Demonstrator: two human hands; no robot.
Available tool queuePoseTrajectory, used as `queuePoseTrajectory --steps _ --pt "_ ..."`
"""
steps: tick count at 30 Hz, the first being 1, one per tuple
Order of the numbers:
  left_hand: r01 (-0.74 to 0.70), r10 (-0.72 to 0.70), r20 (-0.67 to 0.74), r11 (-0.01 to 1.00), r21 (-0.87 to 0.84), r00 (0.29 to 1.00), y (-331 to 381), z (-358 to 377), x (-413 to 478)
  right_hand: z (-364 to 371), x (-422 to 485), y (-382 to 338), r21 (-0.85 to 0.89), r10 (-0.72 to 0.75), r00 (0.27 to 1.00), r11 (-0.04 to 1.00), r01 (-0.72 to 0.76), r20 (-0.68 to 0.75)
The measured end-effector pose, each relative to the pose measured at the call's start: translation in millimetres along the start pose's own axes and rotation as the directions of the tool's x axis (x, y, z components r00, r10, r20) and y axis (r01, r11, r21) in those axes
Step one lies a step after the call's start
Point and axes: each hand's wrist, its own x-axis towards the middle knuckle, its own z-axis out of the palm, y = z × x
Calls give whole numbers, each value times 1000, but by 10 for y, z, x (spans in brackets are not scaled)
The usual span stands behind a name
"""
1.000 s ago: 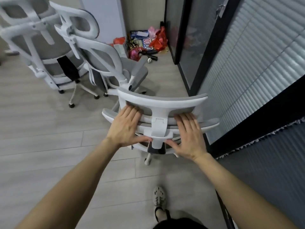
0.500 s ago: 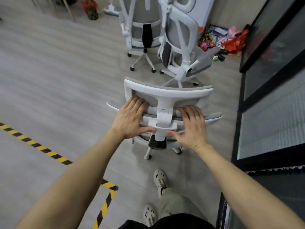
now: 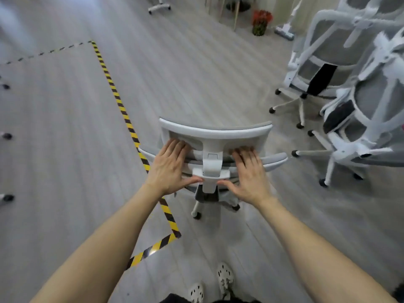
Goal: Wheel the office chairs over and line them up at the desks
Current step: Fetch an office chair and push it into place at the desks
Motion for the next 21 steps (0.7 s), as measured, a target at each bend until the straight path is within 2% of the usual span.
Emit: queuePoseTrajectory --steps 5,10,16,21 --pt "263 -265 94 964 39 960 -612 30 -293 272 825 -511 70 -216 972 975 210 93" --pt "437 -445 134 895 84 885 -1197 125 -611 495 1497 -1187 131 -398 907 915 382 137" --pt "564 -568 113 823 69 815 -2141 316 -966 871 2232 -2109 217 -542 833 831 512 111" --pt "584 -587 98 810 58 804 -3213 425 -1179 1154 2835 -3054 264 -583 808 795 546 86"
